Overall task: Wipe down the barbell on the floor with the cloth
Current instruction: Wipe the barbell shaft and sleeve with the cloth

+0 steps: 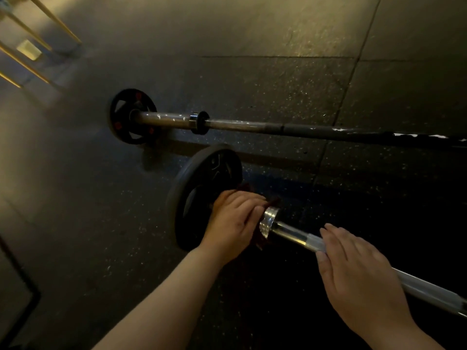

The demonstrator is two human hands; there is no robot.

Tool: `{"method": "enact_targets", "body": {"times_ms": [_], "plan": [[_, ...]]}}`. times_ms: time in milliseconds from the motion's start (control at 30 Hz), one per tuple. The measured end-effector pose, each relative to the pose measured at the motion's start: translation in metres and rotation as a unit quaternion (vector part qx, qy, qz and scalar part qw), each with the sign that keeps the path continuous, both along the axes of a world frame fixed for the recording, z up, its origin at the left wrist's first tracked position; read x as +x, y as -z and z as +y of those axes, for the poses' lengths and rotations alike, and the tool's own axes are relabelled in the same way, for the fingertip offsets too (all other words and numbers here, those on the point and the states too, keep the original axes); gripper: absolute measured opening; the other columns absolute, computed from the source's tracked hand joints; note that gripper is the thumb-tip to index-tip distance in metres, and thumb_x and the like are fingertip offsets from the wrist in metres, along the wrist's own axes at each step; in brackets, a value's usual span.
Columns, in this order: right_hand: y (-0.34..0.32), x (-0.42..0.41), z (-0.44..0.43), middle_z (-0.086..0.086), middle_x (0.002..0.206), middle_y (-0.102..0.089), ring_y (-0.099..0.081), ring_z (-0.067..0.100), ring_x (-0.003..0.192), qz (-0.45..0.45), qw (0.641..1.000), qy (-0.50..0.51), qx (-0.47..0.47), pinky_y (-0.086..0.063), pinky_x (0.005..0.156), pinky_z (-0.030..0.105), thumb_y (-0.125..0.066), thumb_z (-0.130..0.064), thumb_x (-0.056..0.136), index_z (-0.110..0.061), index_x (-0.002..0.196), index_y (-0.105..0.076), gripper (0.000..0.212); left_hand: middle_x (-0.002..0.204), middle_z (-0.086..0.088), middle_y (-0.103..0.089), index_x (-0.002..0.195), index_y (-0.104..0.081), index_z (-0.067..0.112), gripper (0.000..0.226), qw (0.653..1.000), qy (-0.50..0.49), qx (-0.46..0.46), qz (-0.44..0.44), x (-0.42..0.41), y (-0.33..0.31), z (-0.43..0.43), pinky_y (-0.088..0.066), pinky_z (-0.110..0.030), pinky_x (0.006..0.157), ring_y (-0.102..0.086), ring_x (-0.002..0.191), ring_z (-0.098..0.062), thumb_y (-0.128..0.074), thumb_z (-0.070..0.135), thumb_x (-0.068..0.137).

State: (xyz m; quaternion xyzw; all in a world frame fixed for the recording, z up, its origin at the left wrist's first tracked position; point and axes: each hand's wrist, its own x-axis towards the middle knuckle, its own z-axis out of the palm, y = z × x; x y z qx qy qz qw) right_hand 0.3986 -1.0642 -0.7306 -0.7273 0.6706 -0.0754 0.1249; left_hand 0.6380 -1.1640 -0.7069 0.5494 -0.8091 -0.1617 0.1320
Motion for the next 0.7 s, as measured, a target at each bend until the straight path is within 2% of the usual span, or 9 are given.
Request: {"method": "enact_targets", "body": {"times_ms": [67,167,233,333,400,500,533,600,700], "plan": [[0.002,0.000,0.002,0.009,0.133,-0.066,-0.066,0.026,0.119,-0.005,1.000,-0.005,0.000,-0.052,0.100,0.048,-0.033,-0.040,0.100,-0.008,0.130,-0.066,0.055,0.132,0.021,-0.052,0.125,-0.058,0.035,0.033,0.999,-0.047,0.019,-0.003,0.017,0.004,0.006,-0.017,-0.027,0.114,-0.032,0.131,0.008,-0.034,0.044,0.104],[0.002,0.004,0.002,0.011,0.134,-0.066,-0.065,0.028,0.121,-0.006,1.000,0.003,-0.003,-0.051,0.101,0.048,-0.033,-0.039,0.099,-0.007,0.131,-0.065,0.055,0.119,0.023,-0.054,0.115,-0.062,0.035,0.031,0.987,-0.152,0.021,0.040,-0.004,0.003,0.007,-0.020,-0.037,0.117,-0.033,0.123,0.010,-0.033,0.041,0.104],[0.001,0.005,0.000,0.012,0.133,-0.067,-0.066,0.028,0.119,-0.002,1.000,0.009,0.003,-0.051,0.101,0.049,-0.032,-0.039,0.099,-0.006,0.129,-0.066,0.056,0.119,0.022,-0.056,0.115,-0.063,0.034,0.030,0.990,-0.125,0.016,0.056,-0.031,0.000,0.017,-0.020,-0.040,0.118,-0.039,0.122,0.010,-0.035,0.037,0.104],[0.000,-0.001,-0.001,0.010,0.132,-0.068,-0.066,0.027,0.119,-0.004,1.000,0.011,0.007,-0.050,0.102,0.049,-0.030,-0.041,0.100,-0.008,0.128,-0.067,0.057,0.141,0.021,-0.047,0.135,-0.053,0.035,0.036,0.998,-0.052,0.017,0.036,-0.021,0.003,0.027,-0.011,-0.034,0.121,-0.027,0.138,0.008,-0.033,0.038,0.105],[0.001,-0.002,0.000,0.008,0.133,-0.067,-0.065,0.025,0.121,-0.007,1.000,0.011,0.009,-0.049,0.103,0.047,-0.030,-0.041,0.101,-0.010,0.130,-0.066,0.056,0.148,0.023,-0.038,0.139,-0.046,0.039,0.039,0.995,-0.098,0.032,0.003,-0.002,0.007,0.018,-0.007,-0.033,0.121,-0.016,0.142,0.008,-0.029,0.044,0.105],[0.002,0.004,-0.002,0.009,0.133,-0.067,-0.064,0.026,0.121,0.000,1.000,0.012,0.014,-0.048,0.105,0.047,-0.031,-0.040,0.100,-0.008,0.130,-0.065,0.055,0.132,0.023,-0.049,0.121,-0.059,0.033,0.036,0.976,-0.200,0.026,0.081,-0.016,0.004,0.012,-0.015,-0.041,0.121,-0.028,0.131,0.010,-0.028,0.039,0.104],[0.001,0.006,-0.003,0.009,0.133,-0.067,-0.064,0.026,0.121,0.000,1.000,0.014,0.022,-0.048,0.105,0.047,-0.031,-0.041,0.100,-0.008,0.130,-0.065,0.056,0.126,0.022,-0.053,0.117,-0.062,0.030,0.036,0.978,-0.186,0.016,0.091,-0.028,0.002,0.016,-0.019,-0.042,0.120,-0.034,0.126,0.011,-0.030,0.036,0.103],[-0.002,0.007,-0.005,0.007,0.132,-0.067,-0.064,0.024,0.121,-0.003,0.999,0.018,0.030,-0.048,0.106,0.046,-0.030,-0.042,0.100,-0.010,0.130,-0.066,0.057,0.131,0.020,-0.054,0.124,-0.062,0.029,0.034,0.990,-0.117,0.011,0.083,-0.038,0.004,0.027,-0.021,-0.040,0.119,-0.037,0.130,0.008,-0.035,0.035,0.104],[-0.001,0.002,-0.001,0.006,0.134,-0.066,-0.064,0.023,0.122,-0.006,1.000,0.010,0.029,-0.047,0.106,0.045,-0.030,-0.043,0.101,-0.012,0.132,-0.064,0.056,0.149,0.020,-0.040,0.141,-0.047,0.036,0.040,0.998,-0.050,0.029,0.033,-0.009,0.005,0.023,-0.017,-0.036,0.120,-0.024,0.142,0.004,-0.033,0.040,0.104]]}}
